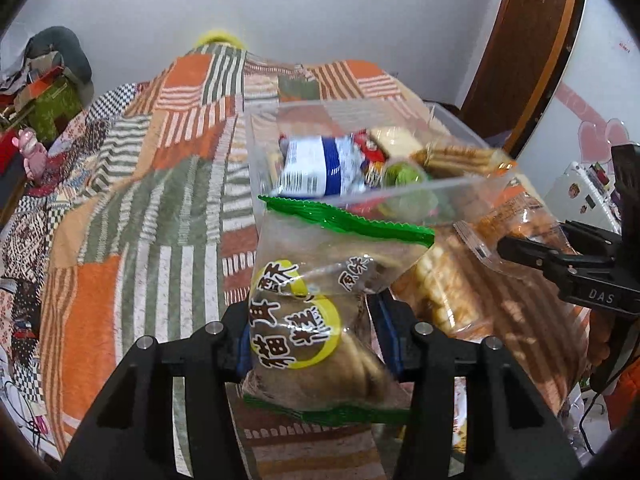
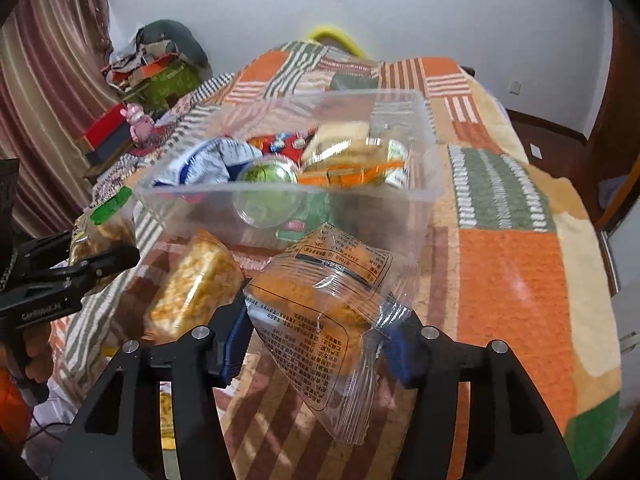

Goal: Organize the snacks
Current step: 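Carry the cookie bag over the box with the left tool while the right tool carries the cracker bag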

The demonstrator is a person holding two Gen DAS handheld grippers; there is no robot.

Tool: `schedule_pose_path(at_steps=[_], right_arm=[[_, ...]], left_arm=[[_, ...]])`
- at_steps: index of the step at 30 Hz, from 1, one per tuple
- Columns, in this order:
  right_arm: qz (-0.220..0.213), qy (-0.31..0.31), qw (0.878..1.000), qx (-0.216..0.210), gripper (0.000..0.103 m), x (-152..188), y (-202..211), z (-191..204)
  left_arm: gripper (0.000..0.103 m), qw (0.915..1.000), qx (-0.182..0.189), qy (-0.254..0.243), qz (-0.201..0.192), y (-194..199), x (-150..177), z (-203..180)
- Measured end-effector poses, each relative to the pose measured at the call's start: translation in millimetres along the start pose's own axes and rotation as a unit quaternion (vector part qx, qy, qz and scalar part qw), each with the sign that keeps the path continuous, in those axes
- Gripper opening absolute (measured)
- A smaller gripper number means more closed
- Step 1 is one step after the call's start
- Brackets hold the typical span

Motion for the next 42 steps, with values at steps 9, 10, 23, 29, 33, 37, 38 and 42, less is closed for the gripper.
schedule_pose_path(at_steps=[9, 10, 23, 29, 33, 37, 38, 42], right_arm=[[-0.050, 0.002, 0.999, -0.002, 0.053, -21, 27, 4], [-0.057, 0.002, 0.998, -0.003, 0.053, -25, 30, 5], [-0.102, 0.018, 0.995, 0.000, 0.053, -77, 23, 13], [-0.092, 0.025, 0.995, 0.003, 0.053, -88, 1, 20], [-0.079, 0.024, 0.997, 0.002, 0.053, -96, -18, 23], [-0.066, 0.028, 0.997, 0.002, 0.053, -101, -34, 25], [-0.063, 0.030, 0.998, 0.005, 0.053, -102, -38, 26], [-0.053, 0.036, 0.998, 0.009, 0.053, -107, -50, 28]], left_arm=[[0.049, 0.9990, 0.002, 0.001, -0.045, 24, -33, -1], [0.049, 0.9988, 0.003, 0.000, -0.049, 27, -36, -1], [0.049, 0.9972, -0.004, -0.003, -0.074, 11, -85, -3], [0.049, 0.9975, -0.010, 0.005, -0.069, -9, -103, 4], [0.049, 0.9978, -0.013, 0.007, -0.065, -23, -112, 8], [0.049, 0.9982, -0.025, 0.007, -0.054, -42, -120, 14], [0.049, 0.9983, -0.026, 0.008, -0.051, -46, -121, 14], [0.049, 0.9988, -0.031, 0.012, -0.035, -65, -125, 19]])
Point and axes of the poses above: each gripper's, at about its wrist camera, not at the fingertips, and y roughly against the way its jaws point, z to its left, x to its underside, the point moved 4 cm from there along -y, roughly the way its jaws point, and after that the axes turned 2 degrees about -x, right-handed, at the moved point
